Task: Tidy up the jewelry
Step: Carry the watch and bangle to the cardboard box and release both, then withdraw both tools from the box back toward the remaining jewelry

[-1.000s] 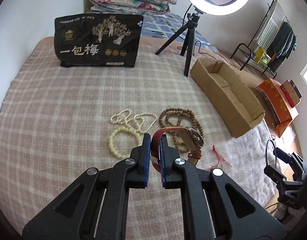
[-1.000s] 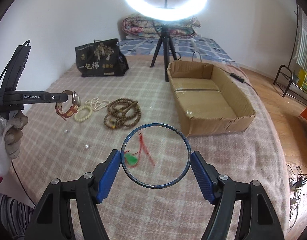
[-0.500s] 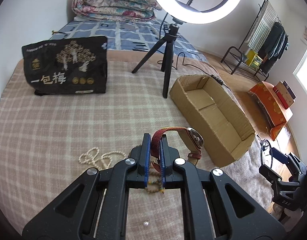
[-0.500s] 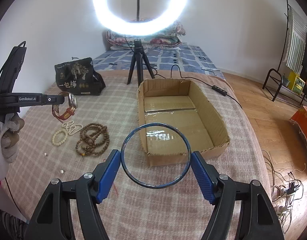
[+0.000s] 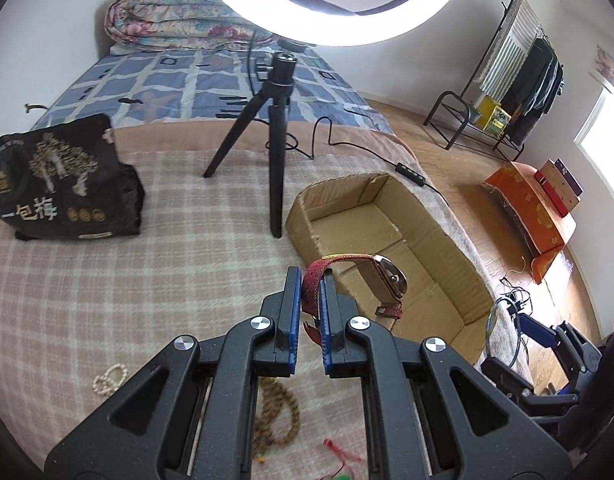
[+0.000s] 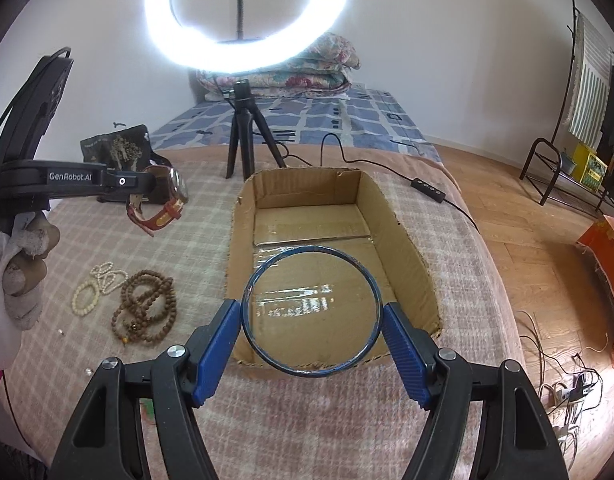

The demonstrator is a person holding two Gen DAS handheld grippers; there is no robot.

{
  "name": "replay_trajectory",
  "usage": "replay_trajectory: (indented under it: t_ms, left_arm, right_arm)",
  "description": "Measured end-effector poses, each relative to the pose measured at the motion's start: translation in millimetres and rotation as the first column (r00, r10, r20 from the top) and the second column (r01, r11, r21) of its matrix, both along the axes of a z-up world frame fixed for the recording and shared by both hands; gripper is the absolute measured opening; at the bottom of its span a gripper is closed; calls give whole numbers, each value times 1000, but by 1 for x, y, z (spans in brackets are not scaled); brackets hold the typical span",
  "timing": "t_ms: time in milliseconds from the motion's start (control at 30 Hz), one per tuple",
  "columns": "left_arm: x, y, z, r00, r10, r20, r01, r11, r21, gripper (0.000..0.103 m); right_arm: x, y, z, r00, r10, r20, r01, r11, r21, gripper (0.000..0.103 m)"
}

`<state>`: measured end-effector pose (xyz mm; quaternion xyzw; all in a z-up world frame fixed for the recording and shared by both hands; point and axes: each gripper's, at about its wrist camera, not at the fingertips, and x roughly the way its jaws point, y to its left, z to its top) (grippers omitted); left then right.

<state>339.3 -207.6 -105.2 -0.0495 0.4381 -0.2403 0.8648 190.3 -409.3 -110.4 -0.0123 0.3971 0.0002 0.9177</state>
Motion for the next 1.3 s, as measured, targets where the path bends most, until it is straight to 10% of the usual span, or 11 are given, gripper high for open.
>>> replay_trajectory:
  t_ms: [667,900,1300]
  left_arm:
    - [46,-57,-29,999,0,-33,1,1000,12,7]
    - [42,-66,-27,1000,-20,-3,20,999,26,44]
    - [27,-69,-11,999,-38,38,36,998,42,44]
  right_arm:
    - [39,-34,-27,999,-41,-36,41,999,4,74]
    - [38,-32,-26,999,-50,-14,50,999,-13,90]
    - [25,-27,-18,999,-50,2,50,999,-13,91]
